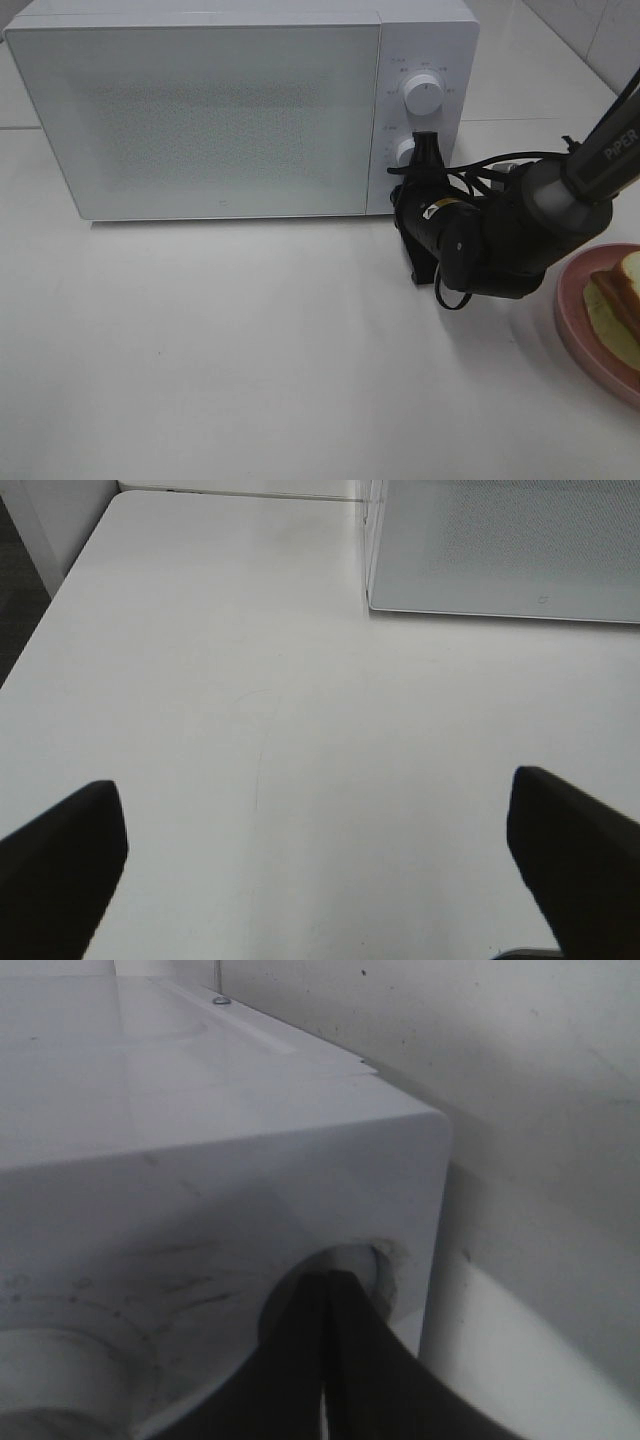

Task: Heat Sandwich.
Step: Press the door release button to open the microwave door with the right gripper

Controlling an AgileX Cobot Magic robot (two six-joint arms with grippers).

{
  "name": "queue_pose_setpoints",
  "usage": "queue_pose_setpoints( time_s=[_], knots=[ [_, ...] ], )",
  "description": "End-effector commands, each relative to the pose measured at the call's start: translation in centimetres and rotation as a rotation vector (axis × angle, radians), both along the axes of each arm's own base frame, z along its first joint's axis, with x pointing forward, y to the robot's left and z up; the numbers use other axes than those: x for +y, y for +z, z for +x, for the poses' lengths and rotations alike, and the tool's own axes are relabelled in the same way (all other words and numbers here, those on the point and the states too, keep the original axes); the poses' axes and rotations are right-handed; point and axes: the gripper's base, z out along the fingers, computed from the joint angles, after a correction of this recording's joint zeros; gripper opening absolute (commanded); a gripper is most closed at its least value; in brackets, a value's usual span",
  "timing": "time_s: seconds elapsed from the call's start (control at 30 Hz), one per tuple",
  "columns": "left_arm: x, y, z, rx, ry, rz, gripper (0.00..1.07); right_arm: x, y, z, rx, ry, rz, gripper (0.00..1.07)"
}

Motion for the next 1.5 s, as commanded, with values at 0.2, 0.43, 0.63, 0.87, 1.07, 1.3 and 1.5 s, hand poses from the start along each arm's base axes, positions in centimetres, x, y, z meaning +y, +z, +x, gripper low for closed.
queue_pose_setpoints(
  time_s=[0.2,0.43,0.63,0.87,1.07,1.3,1.5],
  knots=[
    [0.0,0.0,-0.1,-0.013,0.004,-0.003,0.98,-0.8,5.8,4.6,-0.403,-0.083,0.043,0.00],
    [0.0,0.0,-0.1,-0.013,0.004,-0.003,0.98,-0.6,6.3,4.9,-0.424,-0.078,0.021,0.00],
    [0.0,0.0,-0.1,-0.013,0.004,-0.003,0.98,-0.5,6.2,4.9,-0.418,-0.064,0.017,0.00],
    [0.0,0.0,-0.1,-0.013,0.004,-0.003,0.98,-0.3,5.4,4.6,-0.326,-0.040,0.028,0.00],
    [0.0,0.0,-0.1,-0.013,0.004,-0.003,0.98,-0.1,4.8,3.4,-0.242,-0.017,0.035,0.00],
    [0.0,0.0,-0.1,-0.013,0.004,-0.003,0.98,0.5,3.8,1.2,-0.130,0.029,0.031,0.00],
    [0.0,0.0,-0.1,-0.013,0.004,-0.003,0.98,1.2,2.5,-1.4,-0.010,0.079,0.011,0.00]
  ],
)
